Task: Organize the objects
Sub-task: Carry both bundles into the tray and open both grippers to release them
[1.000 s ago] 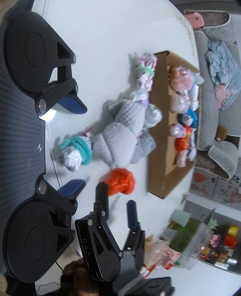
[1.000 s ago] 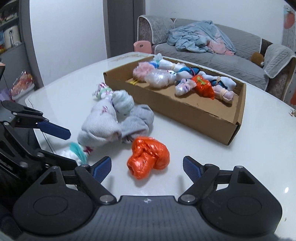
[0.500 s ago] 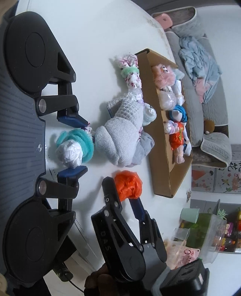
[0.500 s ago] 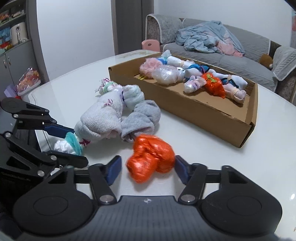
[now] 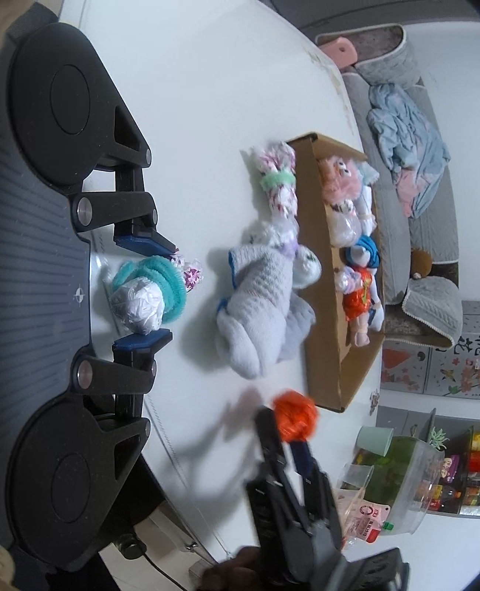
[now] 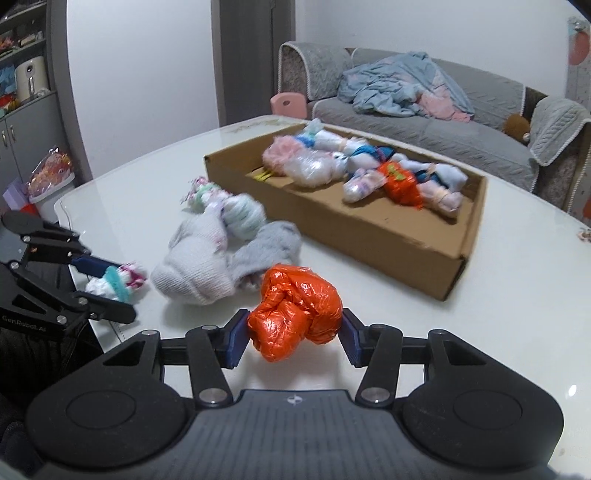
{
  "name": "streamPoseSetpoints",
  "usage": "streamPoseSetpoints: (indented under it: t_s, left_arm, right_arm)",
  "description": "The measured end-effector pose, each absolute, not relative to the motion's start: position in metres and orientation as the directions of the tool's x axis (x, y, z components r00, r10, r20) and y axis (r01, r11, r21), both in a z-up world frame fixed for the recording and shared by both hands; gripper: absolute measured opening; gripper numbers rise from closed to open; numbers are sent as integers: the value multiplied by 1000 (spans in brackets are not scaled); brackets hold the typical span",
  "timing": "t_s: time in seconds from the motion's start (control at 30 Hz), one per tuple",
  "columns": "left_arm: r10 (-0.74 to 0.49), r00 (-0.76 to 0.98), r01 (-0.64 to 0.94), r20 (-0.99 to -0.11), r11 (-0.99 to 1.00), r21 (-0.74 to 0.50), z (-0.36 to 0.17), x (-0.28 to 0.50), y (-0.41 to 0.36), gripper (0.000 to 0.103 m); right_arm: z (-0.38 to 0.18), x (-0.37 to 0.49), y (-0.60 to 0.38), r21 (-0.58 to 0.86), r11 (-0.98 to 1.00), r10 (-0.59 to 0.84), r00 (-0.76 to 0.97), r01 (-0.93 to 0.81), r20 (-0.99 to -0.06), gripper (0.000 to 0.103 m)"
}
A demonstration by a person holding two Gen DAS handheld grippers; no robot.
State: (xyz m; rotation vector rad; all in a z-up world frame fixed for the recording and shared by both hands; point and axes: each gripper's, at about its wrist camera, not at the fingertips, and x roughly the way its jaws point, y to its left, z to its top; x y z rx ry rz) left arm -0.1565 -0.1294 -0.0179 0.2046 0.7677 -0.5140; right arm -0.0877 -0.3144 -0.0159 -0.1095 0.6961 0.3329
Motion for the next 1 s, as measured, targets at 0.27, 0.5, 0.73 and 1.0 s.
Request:
streamPoseSetpoints:
  t_s: [0.27, 0.5, 0.73, 1.0]
  left_arm:
    - [-338, 641, 470, -689, 883, 4, 3, -146, -100, 50]
    - [-301, 721, 409, -625, 912, 32, 53, -102, -82, 50]
    - [-335, 728, 413, -599, 911, -7, 89, -43, -83, 50]
    - [-382, 674, 482, -632, 876, -15, 85, 17, -110, 50]
  right_arm:
    - [12, -78, -328, -6, 947, 254, 758, -322, -601, 48]
    - [43, -54, -325, -30, 934, 282, 785, -356, -552, 48]
    - [60, -14, -313, -21, 912, 334, 770, -410, -543, 48]
    - [55, 44, -295, 20, 884, 388, 709, -467, -589, 48]
